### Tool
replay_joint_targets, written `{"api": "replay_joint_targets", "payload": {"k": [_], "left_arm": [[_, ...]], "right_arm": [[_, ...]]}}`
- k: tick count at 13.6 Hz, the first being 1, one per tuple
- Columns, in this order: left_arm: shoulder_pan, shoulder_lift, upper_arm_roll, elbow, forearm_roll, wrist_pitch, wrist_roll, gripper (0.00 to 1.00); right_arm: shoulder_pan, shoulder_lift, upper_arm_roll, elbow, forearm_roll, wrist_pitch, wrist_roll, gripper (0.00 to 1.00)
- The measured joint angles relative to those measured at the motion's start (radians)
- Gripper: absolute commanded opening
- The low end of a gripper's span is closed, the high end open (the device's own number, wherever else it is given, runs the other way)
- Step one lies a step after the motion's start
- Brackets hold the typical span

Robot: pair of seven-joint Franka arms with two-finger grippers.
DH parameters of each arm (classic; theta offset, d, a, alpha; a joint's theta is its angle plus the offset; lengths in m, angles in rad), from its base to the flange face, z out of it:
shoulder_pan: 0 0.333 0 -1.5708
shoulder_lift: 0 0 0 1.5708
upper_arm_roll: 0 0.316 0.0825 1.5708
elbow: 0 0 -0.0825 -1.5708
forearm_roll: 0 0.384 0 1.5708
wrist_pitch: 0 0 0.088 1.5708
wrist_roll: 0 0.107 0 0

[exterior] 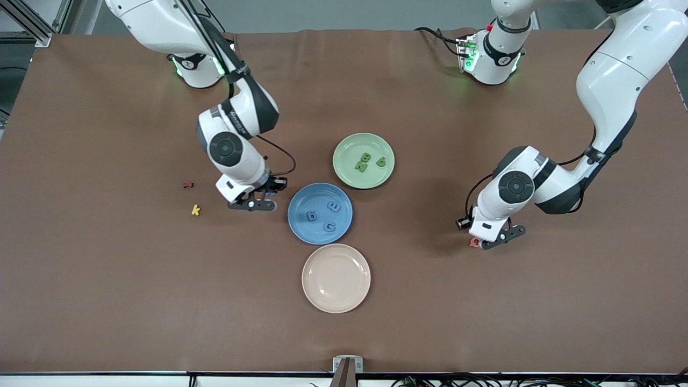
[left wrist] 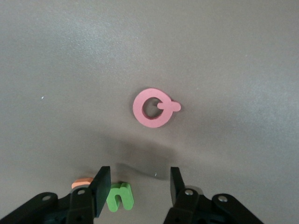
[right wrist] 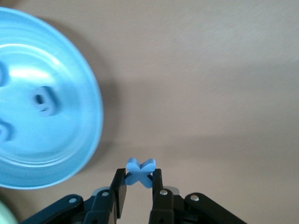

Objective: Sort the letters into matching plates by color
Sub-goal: 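Drop the blue x on the blue plate while the left gripper grasps n, then withdraw the right gripper while the left gripper lifts the green n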

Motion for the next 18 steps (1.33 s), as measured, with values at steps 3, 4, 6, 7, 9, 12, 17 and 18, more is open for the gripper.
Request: {"api": "replay_joint_targets", "payload": {"k": [3,4,6,7,9,12,17,18], "left_arm": [[0.0,0.0,0.006,-0.004,0.0,0.001,0.015,0.59],[0.0,0.0,0.009,-0.004,0.0,0.002,0.018,0.59],[0.0,0.001,0.012,-0.005,0.0,0.005,0.018,0.57],[0.001,0.001,0.012,-0.006,0.0,0.005,0.018,0.56],[0.013,0.001,0.014,-0.009,0.0,0.012,0.018,0.55],[0.049,0.001,0.012,-0.031,0.0,0.045,0.018,0.55],[0.053,0.001,-0.008,-0.036,0.0,0.052,0.016,0.54],[0.053,0.001,-0.01,-0.037,0.0,0.052,0.016,0.55]], "right_arm": [[0.083,0.063,0.001,0.074,0.001,-0.002,0.165,0.0],[0.107,0.093,0.001,0.106,0.001,-0.002,0.215,0.0],[0.149,0.163,0.001,0.183,0.001,-0.002,0.302,0.0],[0.163,0.194,0.001,0.219,0.001,-0.002,0.329,0.0],[0.178,0.246,0.001,0.282,0.001,-0.002,0.364,0.0],[0.178,0.271,-0.002,0.32,0.001,-0.002,0.374,0.0],[0.178,0.28,-0.002,0.338,0.001,-0.005,0.377,0.04],[0.178,0.281,-0.002,0.338,0.001,-0.008,0.377,0.04]]}}
